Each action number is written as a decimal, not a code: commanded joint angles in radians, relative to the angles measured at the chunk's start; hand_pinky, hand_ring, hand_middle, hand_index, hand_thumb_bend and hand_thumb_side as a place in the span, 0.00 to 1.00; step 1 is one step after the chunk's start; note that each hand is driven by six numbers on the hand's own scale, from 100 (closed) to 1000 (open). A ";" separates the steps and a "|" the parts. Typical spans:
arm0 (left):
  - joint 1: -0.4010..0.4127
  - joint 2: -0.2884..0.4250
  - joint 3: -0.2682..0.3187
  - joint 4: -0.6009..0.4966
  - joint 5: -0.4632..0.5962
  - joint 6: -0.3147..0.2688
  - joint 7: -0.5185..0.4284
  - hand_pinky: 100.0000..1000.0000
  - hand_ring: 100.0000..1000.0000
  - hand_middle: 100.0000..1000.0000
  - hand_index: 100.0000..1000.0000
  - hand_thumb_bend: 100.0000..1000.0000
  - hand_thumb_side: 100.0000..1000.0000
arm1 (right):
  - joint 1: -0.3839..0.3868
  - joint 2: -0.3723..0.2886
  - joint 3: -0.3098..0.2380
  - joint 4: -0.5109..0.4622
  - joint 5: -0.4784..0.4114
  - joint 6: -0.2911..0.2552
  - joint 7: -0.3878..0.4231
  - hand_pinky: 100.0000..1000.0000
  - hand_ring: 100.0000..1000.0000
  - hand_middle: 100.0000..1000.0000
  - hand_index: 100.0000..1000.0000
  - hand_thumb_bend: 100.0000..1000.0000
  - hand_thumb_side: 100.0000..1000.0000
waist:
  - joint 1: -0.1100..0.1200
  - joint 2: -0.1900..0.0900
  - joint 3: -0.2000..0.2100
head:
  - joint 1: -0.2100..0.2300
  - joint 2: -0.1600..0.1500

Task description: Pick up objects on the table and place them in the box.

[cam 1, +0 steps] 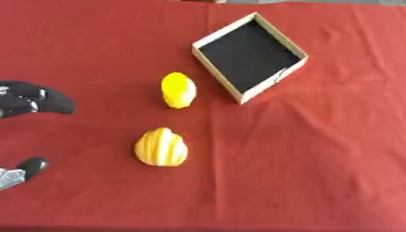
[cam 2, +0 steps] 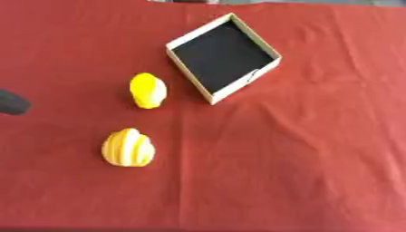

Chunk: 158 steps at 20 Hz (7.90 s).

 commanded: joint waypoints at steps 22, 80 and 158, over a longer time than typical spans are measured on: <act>-0.279 -0.306 -0.125 0.019 -0.011 0.325 -0.217 0.91 0.84 0.81 0.91 0.19 0.59 | 0.003 -0.014 -0.007 -0.017 -0.008 0.038 0.002 0.92 0.86 0.60 0.76 0.00 0.41 | 0.022 -0.040 0.030 | -0.027 0.010; -0.266 -0.575 -0.171 0.375 -0.276 0.244 -0.071 0.71 0.61 0.57 0.61 0.00 0.21 | 0.010 0.036 -0.018 -0.017 -0.008 0.084 0.020 0.93 0.86 0.58 0.75 0.00 0.42 | 0.012 -0.021 0.011 | -0.042 0.009; -0.608 -0.683 0.035 0.494 -0.371 0.112 0.085 0.89 0.86 0.84 0.90 0.00 0.44 | -0.125 0.015 0.016 -0.017 -0.122 0.045 0.008 0.90 0.83 0.58 0.75 0.00 0.44 | 0.033 -0.012 -0.145 | 0.062 -0.036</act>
